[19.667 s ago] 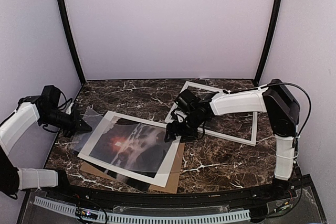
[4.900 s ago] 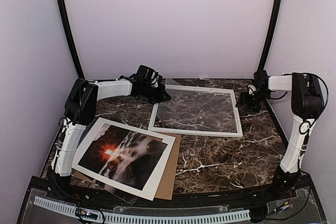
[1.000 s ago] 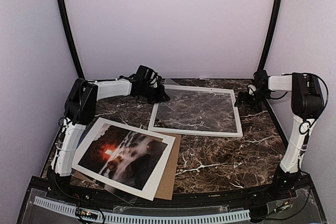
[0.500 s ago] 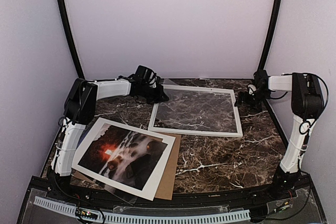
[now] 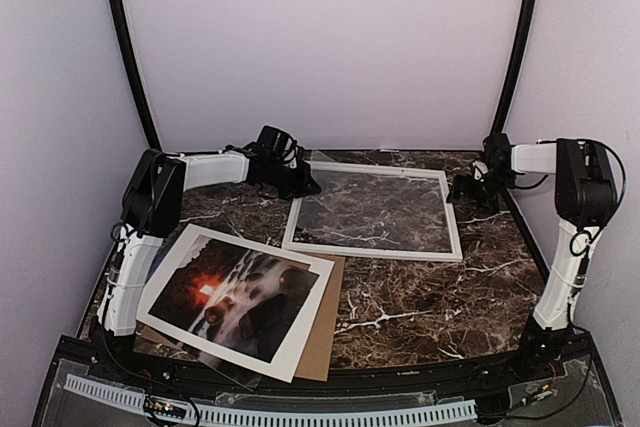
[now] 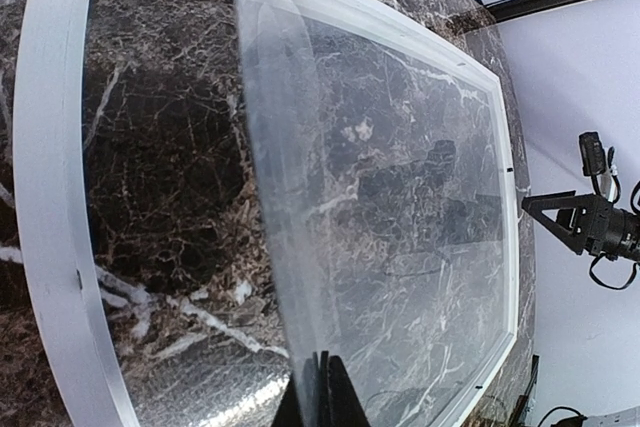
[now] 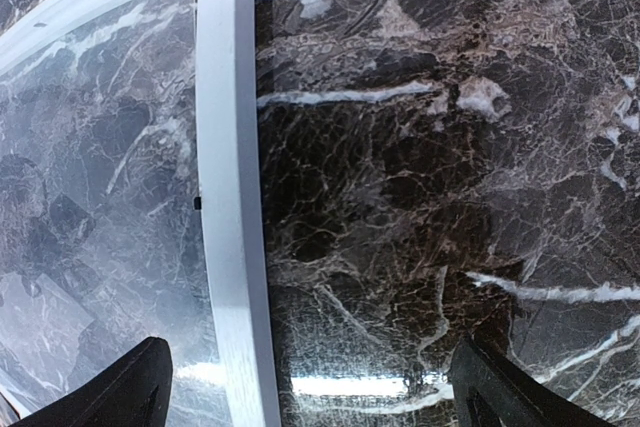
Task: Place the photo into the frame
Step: Place the glass panel in the frame body.
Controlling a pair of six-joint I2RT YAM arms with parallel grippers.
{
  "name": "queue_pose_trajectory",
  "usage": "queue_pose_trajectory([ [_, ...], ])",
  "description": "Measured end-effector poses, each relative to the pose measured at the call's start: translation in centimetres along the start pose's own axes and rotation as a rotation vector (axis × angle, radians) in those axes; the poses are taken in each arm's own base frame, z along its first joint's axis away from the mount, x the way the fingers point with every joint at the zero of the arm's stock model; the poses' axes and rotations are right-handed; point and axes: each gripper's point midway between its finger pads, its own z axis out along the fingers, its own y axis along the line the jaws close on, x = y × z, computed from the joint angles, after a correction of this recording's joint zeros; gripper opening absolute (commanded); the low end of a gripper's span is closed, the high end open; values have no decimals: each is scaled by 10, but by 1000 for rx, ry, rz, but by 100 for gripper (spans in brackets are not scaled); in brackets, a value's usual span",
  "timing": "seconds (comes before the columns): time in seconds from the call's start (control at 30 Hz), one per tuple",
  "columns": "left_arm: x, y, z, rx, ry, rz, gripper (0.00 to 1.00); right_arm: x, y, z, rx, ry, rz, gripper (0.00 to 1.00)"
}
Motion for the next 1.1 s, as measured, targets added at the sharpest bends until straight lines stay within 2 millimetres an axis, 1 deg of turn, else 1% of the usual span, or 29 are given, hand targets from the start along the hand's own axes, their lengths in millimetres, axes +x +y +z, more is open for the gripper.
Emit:
queue_pose_trajectory([
  [0.23,0,-1,1,5,-4,-1,0,0,2,0,-8,1,-1,99],
  [0.33,1,-2,1,6,-3,1,0,-6,7,-3,-14,-12,-7,99],
  [0.43,2,-4,2,8,0,3,0,-12,15,-5,-24,-27,-22,99],
  [0.63,3,-6,3,11,0,5,0,-13,45,-5,-56,-33,-79,98],
  [0.93,3,-7,3,16,1,7,0,-20,104,-10,-147,-56,-170,96],
  [1.07,3,-7,3,16,1,7,0,-15,126,-2,-189,-36,-195,96],
  [1.1,3,-7,3,16,1,7,0,-12,129,3,-199,-22,-197,96],
])
